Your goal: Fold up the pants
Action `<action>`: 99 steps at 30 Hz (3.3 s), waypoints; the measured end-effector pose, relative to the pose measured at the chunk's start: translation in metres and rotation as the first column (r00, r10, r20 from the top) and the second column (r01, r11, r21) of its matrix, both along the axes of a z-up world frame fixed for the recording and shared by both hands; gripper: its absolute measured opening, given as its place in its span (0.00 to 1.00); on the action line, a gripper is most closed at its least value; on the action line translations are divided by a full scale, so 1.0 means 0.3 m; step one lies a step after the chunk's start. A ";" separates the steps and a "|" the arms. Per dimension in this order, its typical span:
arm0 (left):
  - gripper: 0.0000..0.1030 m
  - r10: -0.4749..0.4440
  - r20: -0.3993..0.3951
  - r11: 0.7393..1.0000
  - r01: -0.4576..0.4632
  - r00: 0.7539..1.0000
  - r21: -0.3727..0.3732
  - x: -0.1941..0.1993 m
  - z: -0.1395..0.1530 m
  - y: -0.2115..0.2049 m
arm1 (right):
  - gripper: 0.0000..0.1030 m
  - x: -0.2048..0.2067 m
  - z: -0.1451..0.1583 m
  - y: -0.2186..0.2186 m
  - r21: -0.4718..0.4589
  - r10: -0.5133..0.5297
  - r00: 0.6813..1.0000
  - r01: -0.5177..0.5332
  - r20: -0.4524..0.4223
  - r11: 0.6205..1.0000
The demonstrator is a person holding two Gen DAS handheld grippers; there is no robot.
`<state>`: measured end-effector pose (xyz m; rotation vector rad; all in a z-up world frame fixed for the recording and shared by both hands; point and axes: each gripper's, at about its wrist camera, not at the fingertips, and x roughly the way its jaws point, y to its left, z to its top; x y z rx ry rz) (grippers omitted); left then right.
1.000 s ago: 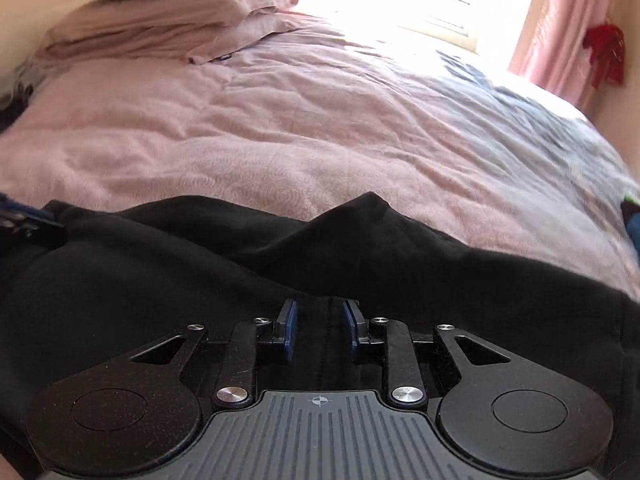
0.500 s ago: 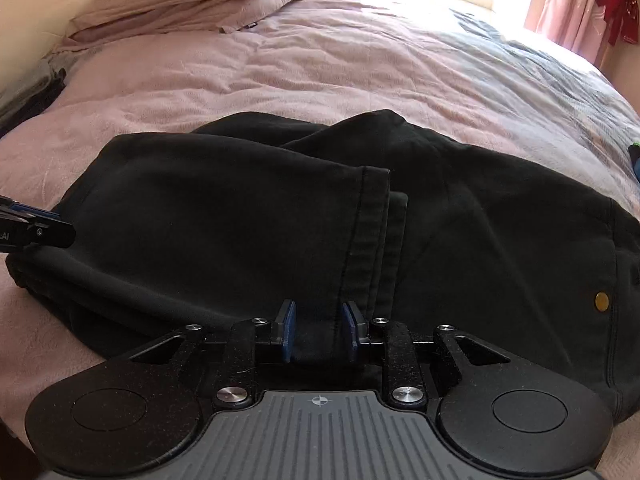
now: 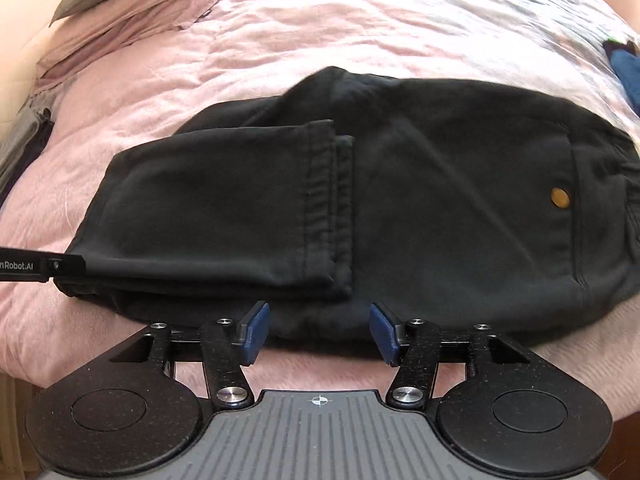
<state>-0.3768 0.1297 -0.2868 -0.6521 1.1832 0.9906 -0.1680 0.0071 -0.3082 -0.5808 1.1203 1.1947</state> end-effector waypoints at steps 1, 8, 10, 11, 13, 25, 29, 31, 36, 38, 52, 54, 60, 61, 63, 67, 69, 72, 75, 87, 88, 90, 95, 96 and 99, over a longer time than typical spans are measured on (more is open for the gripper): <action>0.36 -0.002 -0.001 1.000 0.002 1.000 -0.001 0.007 0.001 -0.005 | 0.51 0.015 0.005 -0.013 0.008 -0.014 1.000 0.014 -0.001 1.000; 0.36 -0.049 0.057 0.998 0.046 0.997 0.044 0.049 0.025 -0.050 | 0.51 0.306 0.037 -0.224 0.150 -0.298 0.953 0.303 -0.055 0.941; 0.36 -0.065 0.070 0.996 0.060 0.995 0.073 0.056 0.022 -0.056 | 0.51 0.439 0.018 -0.320 0.180 -0.441 0.889 0.457 -0.126 0.871; 0.36 -0.070 0.079 0.995 0.063 0.994 0.081 0.059 0.018 -0.056 | 0.51 0.506 -0.004 -0.370 0.179 -0.503 0.845 0.531 -0.182 0.828; 0.36 -0.064 0.097 0.995 0.056 0.993 0.081 0.067 0.004 -0.047 | 0.51 0.608 -0.055 -0.445 0.182 -0.569 0.761 0.636 -0.313 0.750; 0.35 -0.082 0.136 0.994 0.072 0.987 0.083 0.148 -0.055 -0.025 | 0.51 0.757 -0.283 -0.551 0.146 -0.618 0.473 0.852 -0.628 0.503; 0.35 -0.082 0.152 0.995 0.073 0.985 0.062 0.165 -0.085 -0.017 | 0.51 0.754 -0.290 -0.564 0.217 -0.496 0.467 0.850 -0.732 0.480; 0.34 -0.068 0.153 0.997 0.061 0.986 0.051 0.169 -0.100 -0.013 | 0.51 0.754 -0.302 -0.570 0.220 -0.493 0.466 0.851 -0.735 0.477; 0.34 -0.085 0.167 0.996 0.077 0.982 0.050 0.160 -0.116 -0.009 | 0.39 0.764 -0.341 -0.551 0.193 -0.512 0.459 0.851 -0.726 0.489; 0.34 -0.092 0.185 0.995 0.083 0.978 0.054 0.150 -0.118 -0.006 | 0.28 0.763 -0.331 -0.549 0.187 -0.508 0.443 0.859 -0.738 0.477; 0.32 -0.006 0.329 0.997 -0.018 0.944 0.071 -0.062 -0.045 0.062 | 0.11 0.320 0.272 -0.188 0.420 -0.439 0.886 0.344 0.153 0.840; 0.32 0.033 0.348 0.995 -0.063 0.937 0.075 -0.154 -0.019 0.079 | 0.11 0.151 0.355 -0.084 0.452 -0.297 0.899 0.130 0.321 0.882; 0.31 0.180 0.345 0.977 -0.208 0.921 0.045 -0.467 -0.007 0.132 | 0.12 -0.435 0.384 0.006 0.393 0.137 0.779 -0.450 0.612 0.802; 0.31 0.208 0.345 0.972 -0.232 0.915 0.029 -0.519 -0.016 0.141 | 0.13 -0.529 0.337 0.017 0.342 0.239 0.735 -0.544 0.635 0.766; 0.31 0.257 0.346 0.962 -0.273 0.903 -0.001 -0.606 -0.039 0.153 | 0.16 -0.700 0.226 0.029 0.243 0.388 0.635 -0.679 0.668 0.693; 0.31 0.325 0.346 0.944 -0.326 0.880 -0.057 -0.750 -0.087 0.158 | 0.18 -0.943 -0.156 0.053 -0.107 0.624 0.336 -0.820 0.705 0.563; 0.31 0.343 0.347 0.938 -0.338 0.873 -0.077 -0.791 -0.105 0.146 | 0.18 -0.972 -0.199 0.036 -0.124 0.597 0.285 -0.826 0.750 0.550; 0.30 0.351 0.365 0.936 -0.337 0.862 -0.104 -0.833 -0.128 0.125 | 0.17 -0.952 -0.145 0.052 -0.069 0.575 0.330 -0.823 0.749 0.564; 0.30 0.360 0.372 0.933 -0.338 0.856 -0.123 -0.843 -0.145 0.117 | 0.17 -0.944 -0.106 0.059 -0.056 0.576 0.303 -0.851 0.759 0.521; 0.30 0.324 0.415 0.946 -0.286 0.850 -0.152 -0.728 -0.110 0.091 | 0.64 -0.904 -0.063 0.015 -0.024 0.537 0.384 -0.797 0.751 0.603; 0.30 0.323 0.425 0.946 -0.286 0.846 -0.150 -0.715 -0.093 0.081 | 0.64 -0.873 -0.036 -0.007 0.019 0.521 0.432 -0.782 0.736 0.623; 0.30 0.302 0.453 0.953 -0.268 0.839 -0.138 -0.678 -0.056 0.057 | 0.64 -0.786 0.024 -0.047 0.113 0.456 0.561 -0.707 0.691 0.699; 0.31 0.221 0.536 0.974 -0.206 0.815 -0.089 -0.558 0.014 0.018 | 0.55 -0.415 0.087 -0.051 0.266 0.122 0.923 -0.230 0.365 0.936; 0.32 0.219 0.550 0.975 -0.208 0.806 -0.084 -0.540 0.019 0.018 | 0.53 -0.334 0.077 -0.052 0.270 0.029 0.962 -0.106 0.273 0.957; 0.35 0.239 0.580 0.968 -0.235 0.779 -0.084 -0.491 0.014 0.032 | 0.49 -0.121 0.008 -0.069 0.219 -0.229 0.973 0.229 -0.028 0.948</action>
